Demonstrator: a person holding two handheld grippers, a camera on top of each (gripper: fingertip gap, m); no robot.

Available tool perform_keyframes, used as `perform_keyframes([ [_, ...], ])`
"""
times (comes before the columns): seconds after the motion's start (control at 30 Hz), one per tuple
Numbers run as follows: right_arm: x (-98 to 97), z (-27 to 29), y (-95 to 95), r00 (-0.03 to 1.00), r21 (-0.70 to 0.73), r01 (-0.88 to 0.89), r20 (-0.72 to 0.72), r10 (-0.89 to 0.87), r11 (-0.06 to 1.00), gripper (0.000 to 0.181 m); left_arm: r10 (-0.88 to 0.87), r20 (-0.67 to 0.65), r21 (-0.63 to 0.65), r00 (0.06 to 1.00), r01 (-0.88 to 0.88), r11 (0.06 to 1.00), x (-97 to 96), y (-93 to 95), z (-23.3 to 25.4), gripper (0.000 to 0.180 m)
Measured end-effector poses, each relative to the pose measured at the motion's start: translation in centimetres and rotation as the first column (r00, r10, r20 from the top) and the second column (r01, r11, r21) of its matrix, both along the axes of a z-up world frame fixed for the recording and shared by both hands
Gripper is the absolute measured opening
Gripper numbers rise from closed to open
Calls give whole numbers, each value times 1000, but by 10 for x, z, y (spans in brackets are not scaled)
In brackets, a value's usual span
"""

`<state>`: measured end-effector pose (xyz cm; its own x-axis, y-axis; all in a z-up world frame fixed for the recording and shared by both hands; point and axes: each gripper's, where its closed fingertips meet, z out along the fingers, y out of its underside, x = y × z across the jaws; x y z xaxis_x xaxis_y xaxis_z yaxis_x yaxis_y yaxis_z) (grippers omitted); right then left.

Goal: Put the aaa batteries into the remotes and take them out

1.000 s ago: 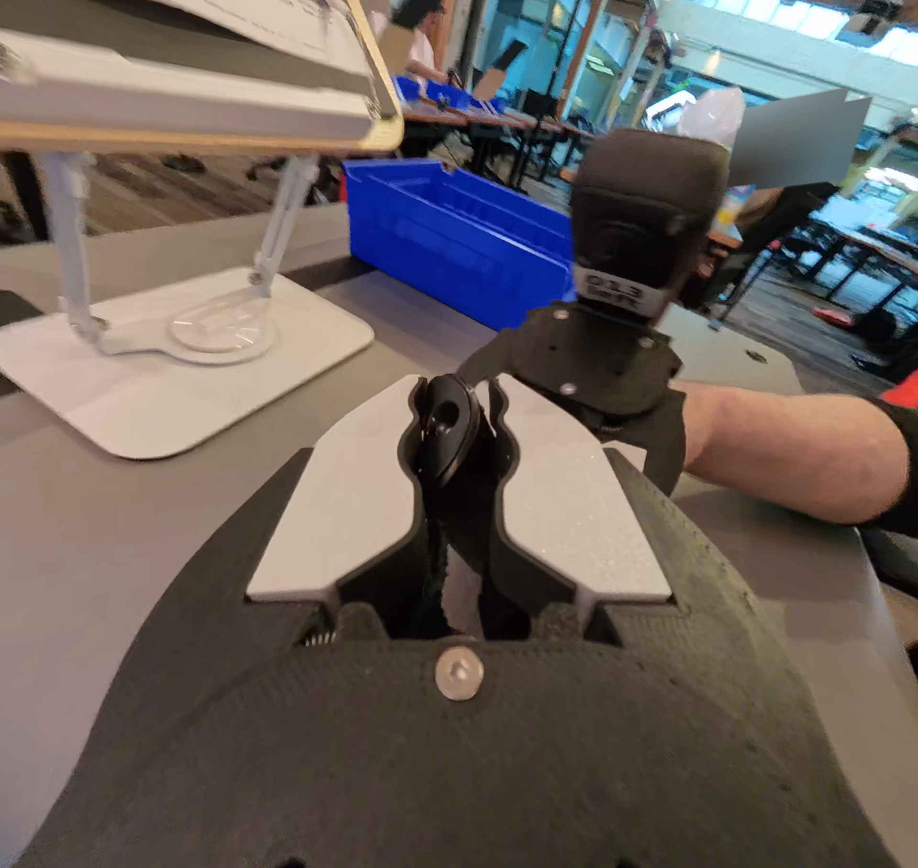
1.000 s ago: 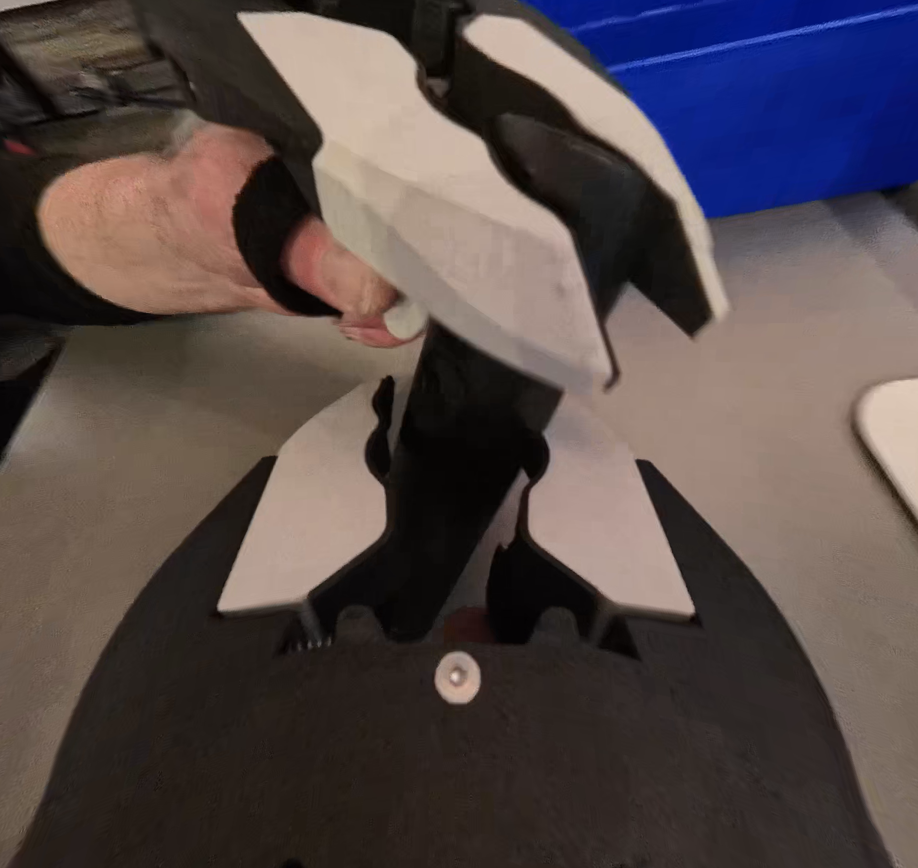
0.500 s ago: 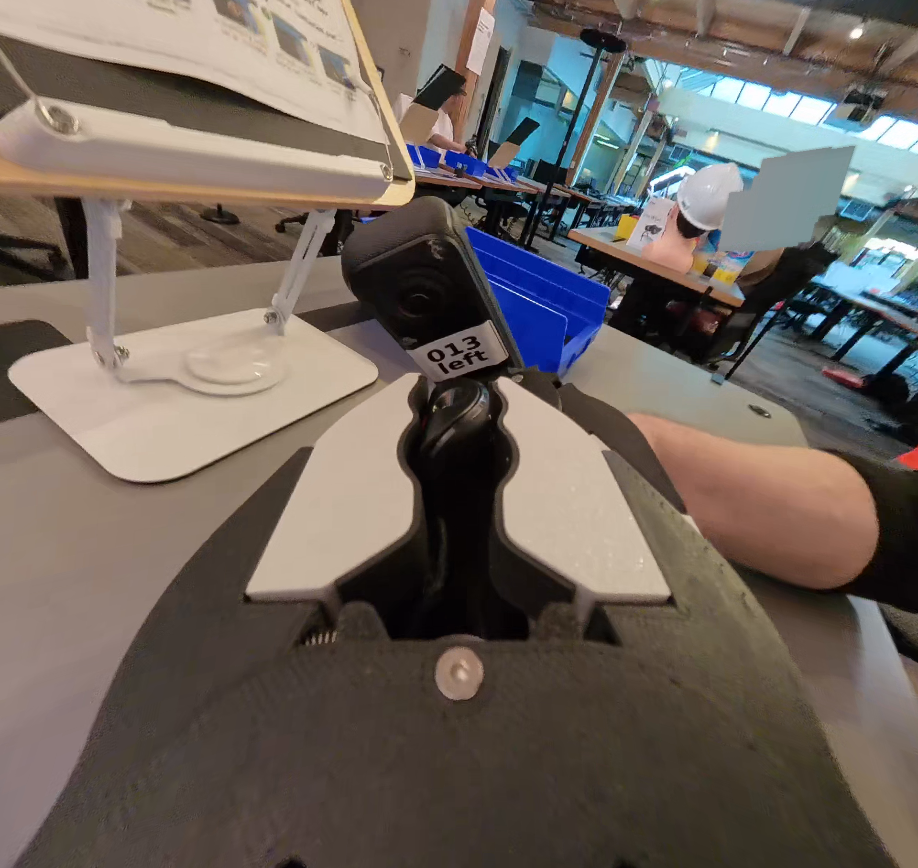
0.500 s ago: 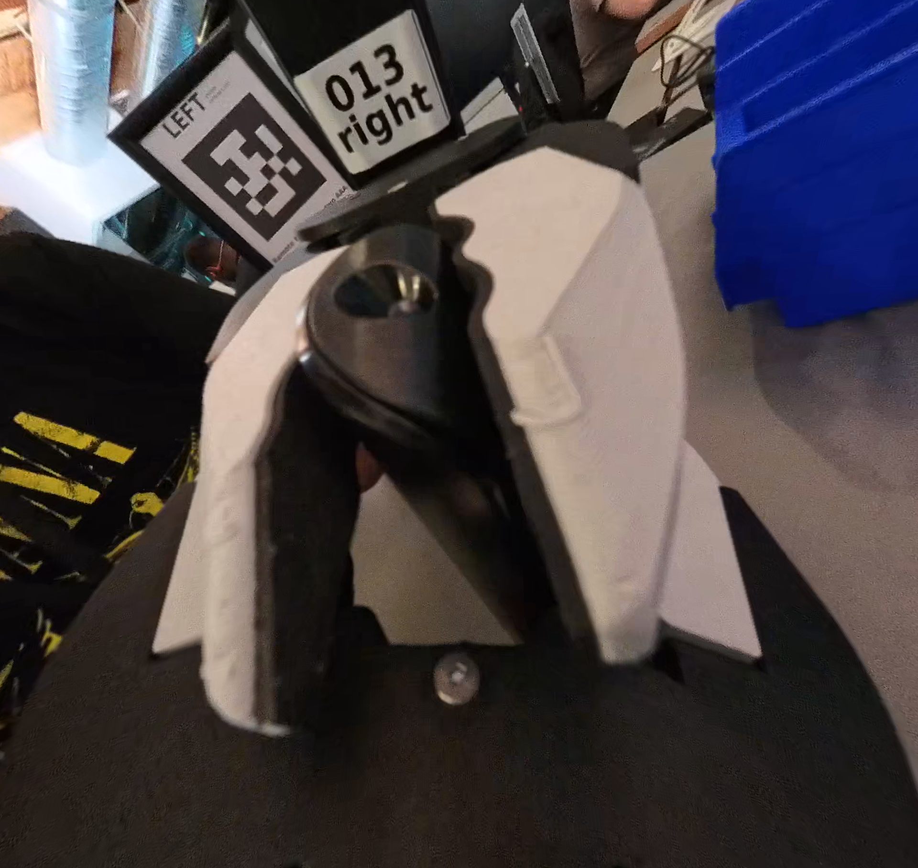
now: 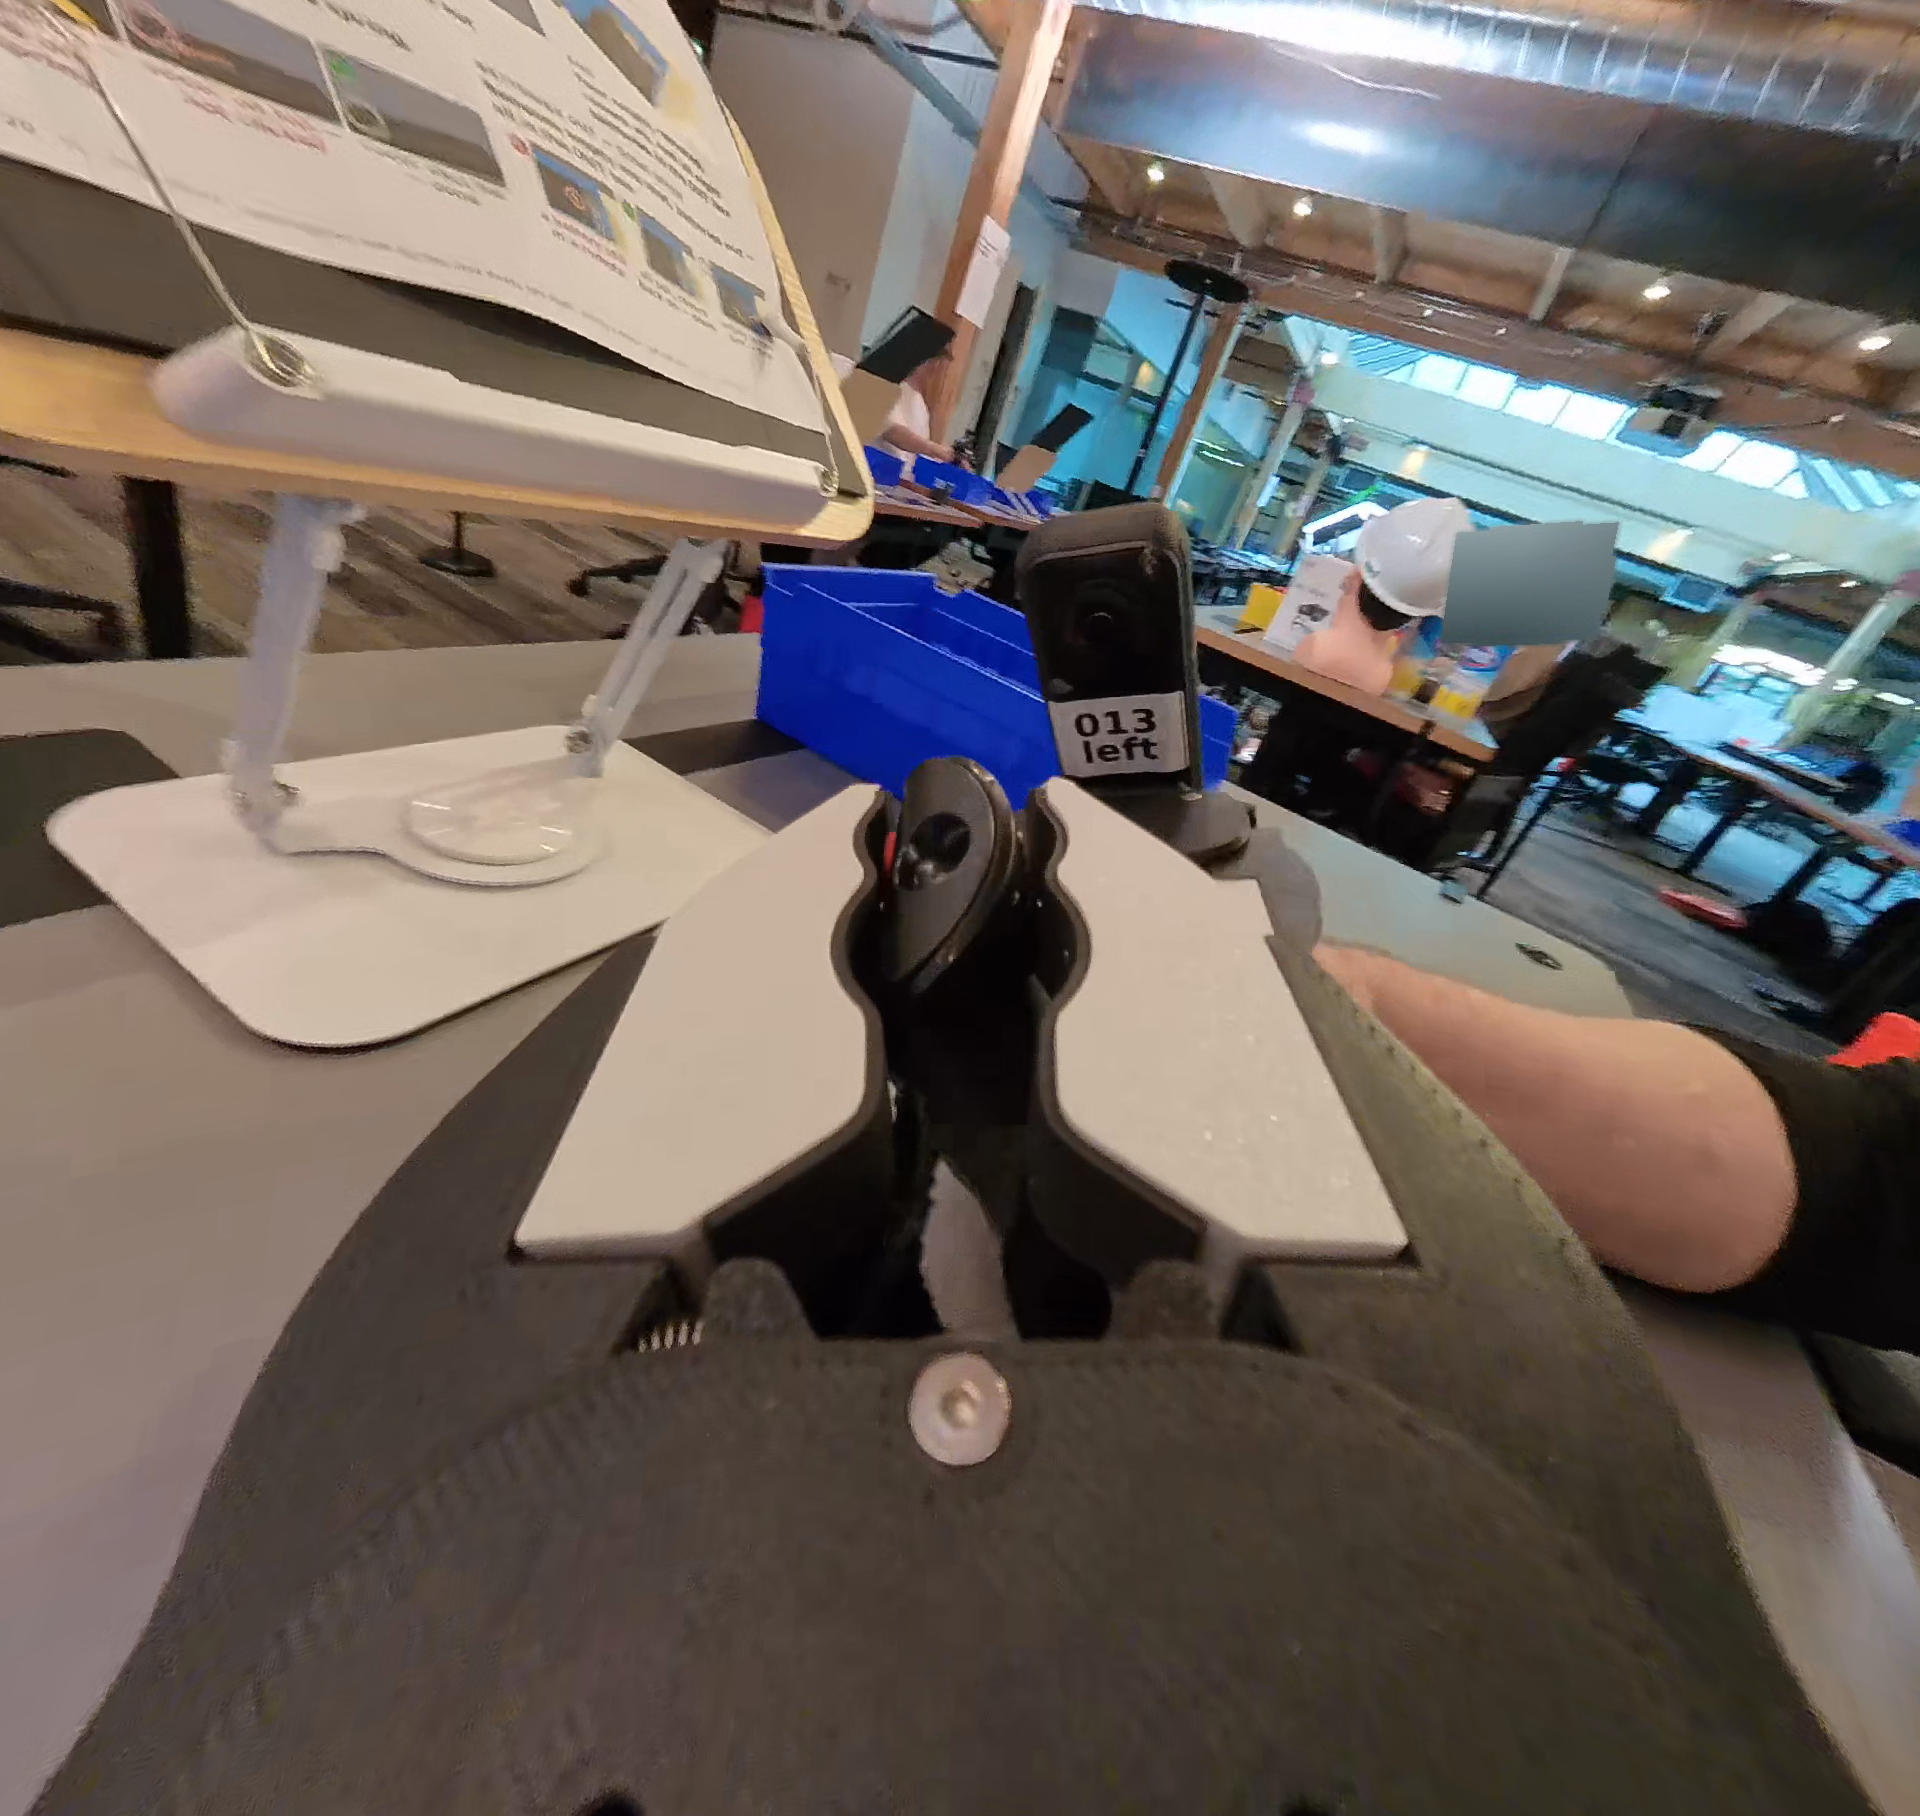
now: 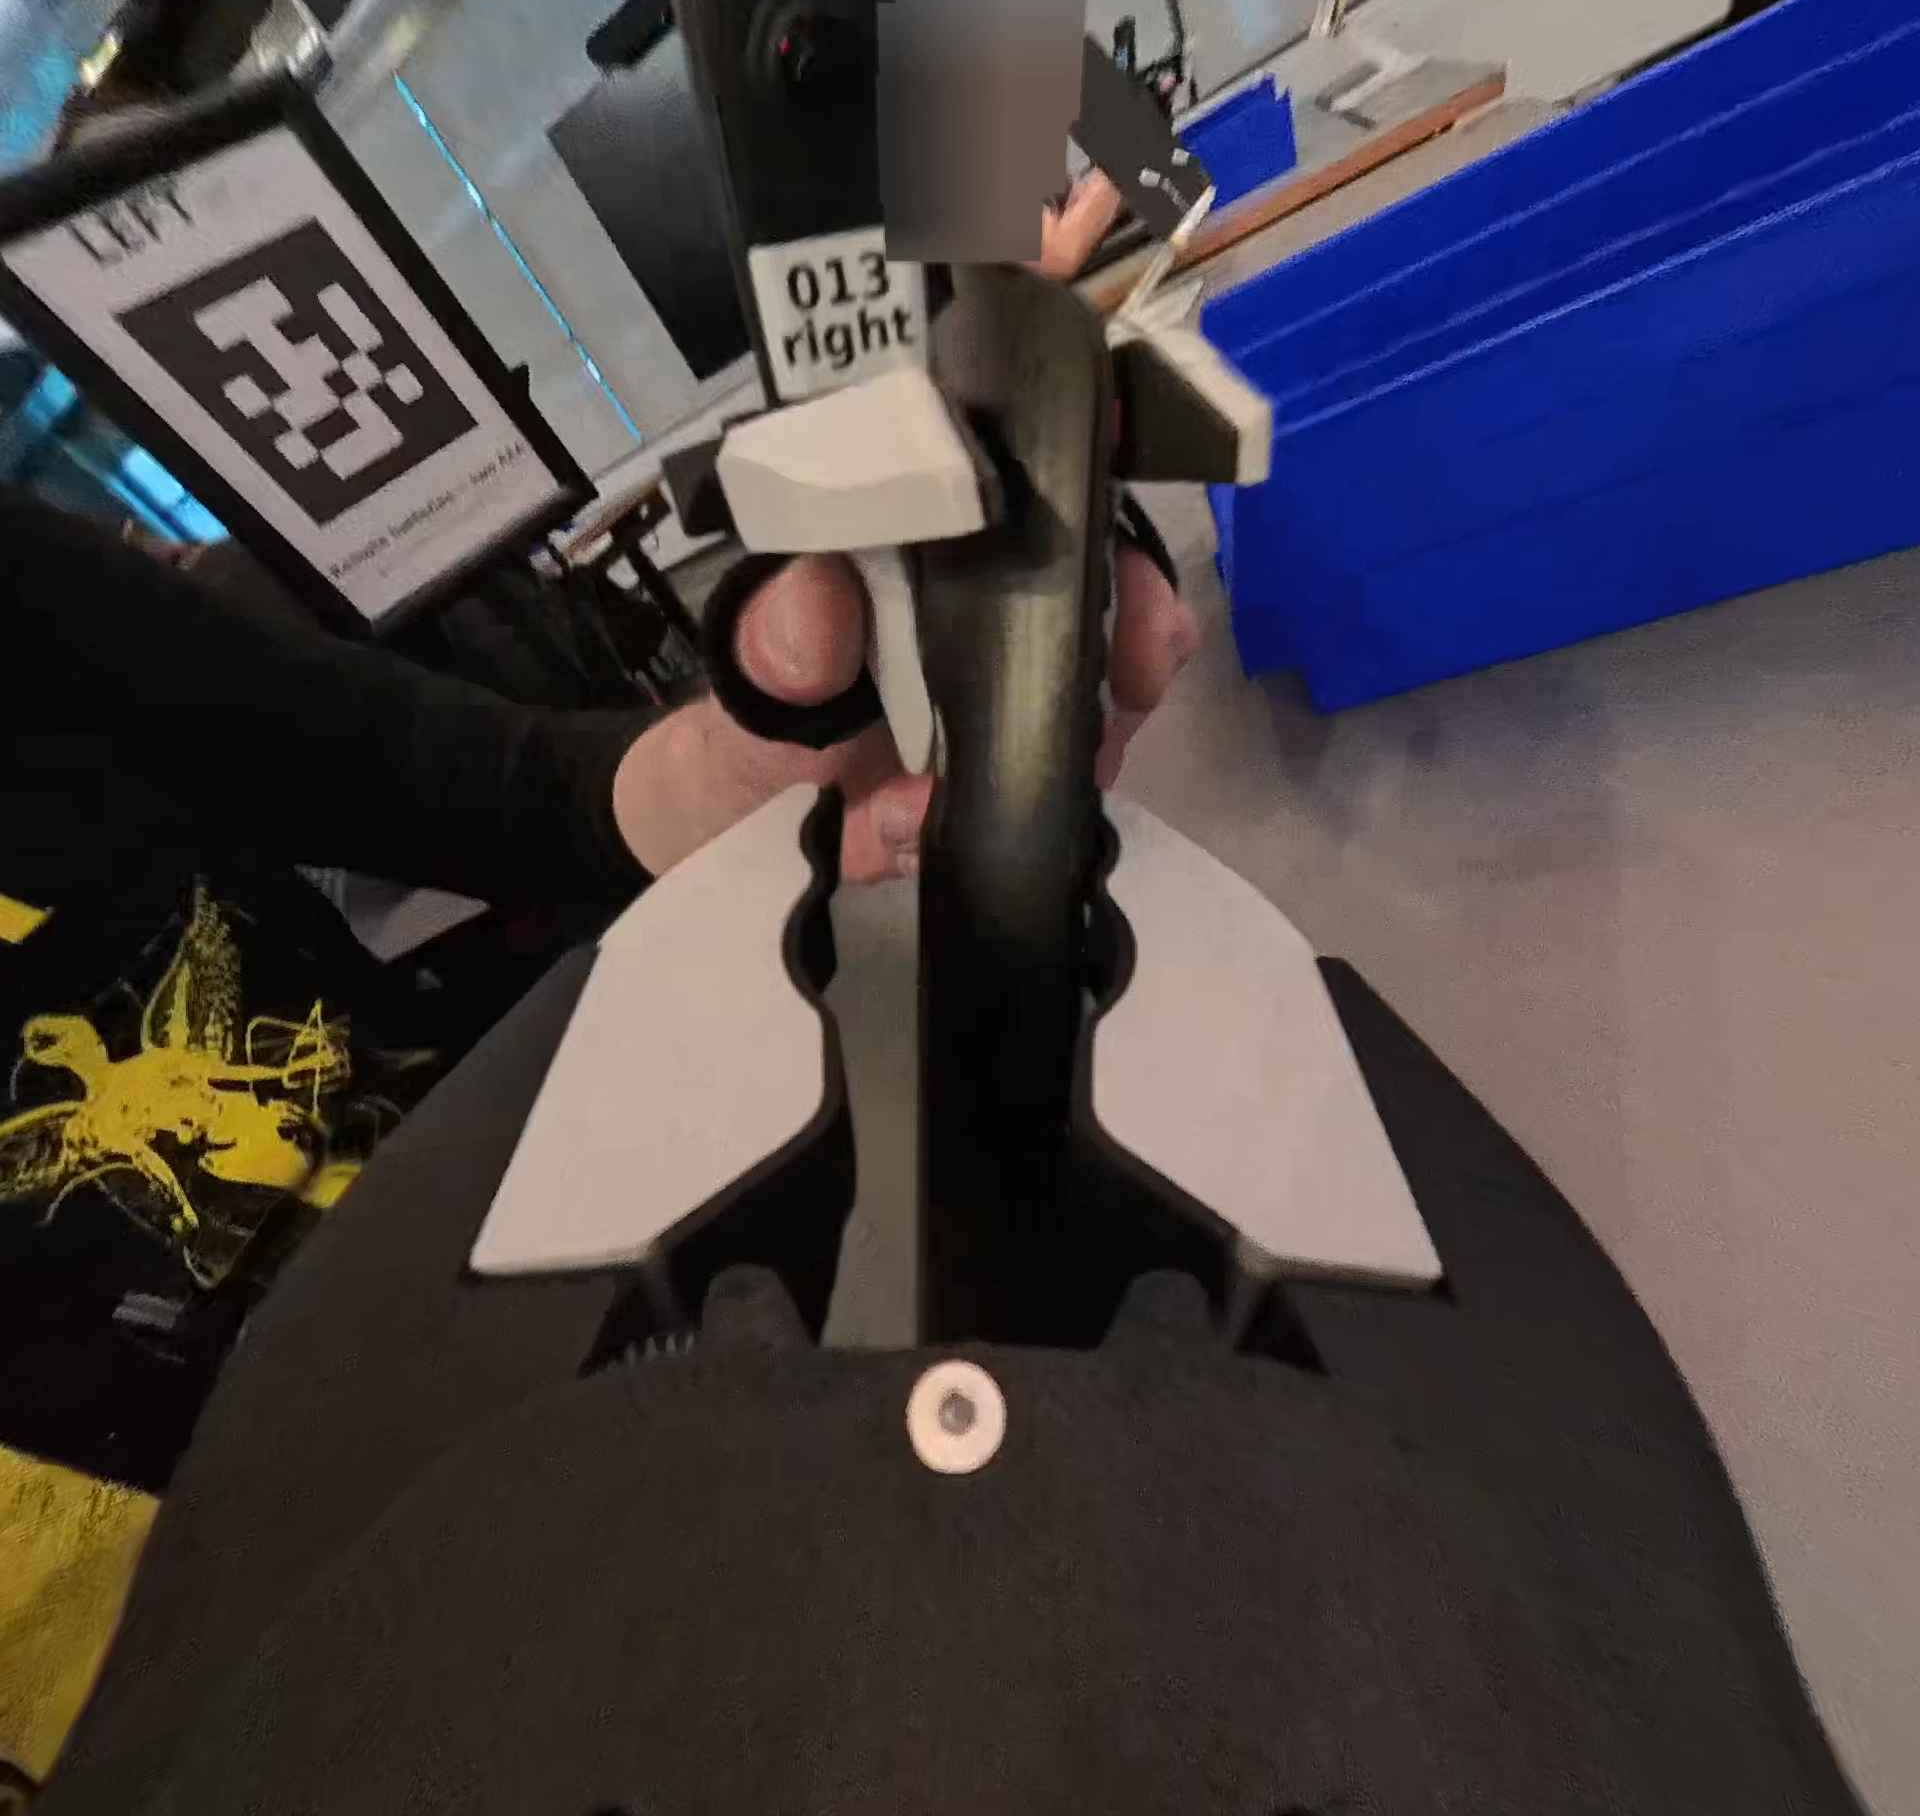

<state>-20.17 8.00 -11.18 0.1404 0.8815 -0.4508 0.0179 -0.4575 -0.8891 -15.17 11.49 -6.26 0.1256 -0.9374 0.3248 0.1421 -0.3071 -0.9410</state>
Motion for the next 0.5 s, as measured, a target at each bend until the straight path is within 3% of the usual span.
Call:
perform_keyframes([
  [0.13, 14, 4, 11, 995, -20, 69, -70, -70, 997, 24, 2, -19, 36, 1000, -1, 999, 2, -2, -3, 25],
  [0.37, 20, -2, 17, 993, -30, 105, -50, -106, 994, 24, 17, -91, 81, 996, -10, 997, 6, -3, -11, 23],
  [0.5, 21, -6, 17, 991, 30, 123, 40, -124, 992, 25, 24, -104, 82, 994, -15, 997, 7, -1, -12, 24],
])
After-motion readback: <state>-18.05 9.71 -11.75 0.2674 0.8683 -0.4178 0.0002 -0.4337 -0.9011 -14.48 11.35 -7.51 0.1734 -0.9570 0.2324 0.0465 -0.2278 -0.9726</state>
